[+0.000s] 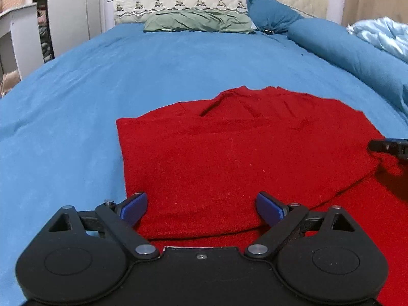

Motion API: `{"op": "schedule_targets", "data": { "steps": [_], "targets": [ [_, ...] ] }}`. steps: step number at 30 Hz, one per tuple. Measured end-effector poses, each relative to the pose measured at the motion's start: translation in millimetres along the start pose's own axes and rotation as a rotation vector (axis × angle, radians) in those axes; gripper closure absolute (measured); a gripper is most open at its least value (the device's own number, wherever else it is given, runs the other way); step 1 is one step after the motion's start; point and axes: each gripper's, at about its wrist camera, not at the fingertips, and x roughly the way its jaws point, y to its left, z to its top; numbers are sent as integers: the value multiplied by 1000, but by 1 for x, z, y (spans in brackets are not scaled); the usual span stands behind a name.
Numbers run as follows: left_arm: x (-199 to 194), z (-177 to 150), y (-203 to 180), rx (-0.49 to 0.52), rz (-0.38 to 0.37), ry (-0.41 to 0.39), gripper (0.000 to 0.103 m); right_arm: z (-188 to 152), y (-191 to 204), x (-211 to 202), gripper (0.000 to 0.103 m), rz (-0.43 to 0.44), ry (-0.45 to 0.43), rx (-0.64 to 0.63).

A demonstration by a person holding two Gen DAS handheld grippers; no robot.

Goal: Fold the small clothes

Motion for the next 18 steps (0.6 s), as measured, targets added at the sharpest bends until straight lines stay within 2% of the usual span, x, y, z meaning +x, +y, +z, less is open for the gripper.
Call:
{"op": "schedule_targets", "data": {
  "steps": [2, 4, 7, 8, 10, 14, 18],
  "targets": [
    [0, -1, 2, -29, -7, -5, 8, 11, 2, -2, 11, 27, -43, 1],
    [-1, -2, 3, -40, -6, -6, 8, 23, 6, 6, 11, 11, -51, -24],
    [-3, -5, 1, -20, 3, -2, 8, 32, 9, 39, 11, -19, 36, -39],
    [-3, -6, 1, -13, 5, 0, 8, 32, 7, 48, 8, -33, 58, -31],
    [-6, -5, 1, -20, 7, 6, 8, 29, 5, 52, 4, -40, 42, -8],
    [-18, 4, -5, -16, 48, 26, 8, 33, 11, 42, 4, -45, 48, 13],
    [-56, 13, -10, -32, 59, -5, 8, 42, 11, 1, 4, 9, 17, 32]
  ]
}}
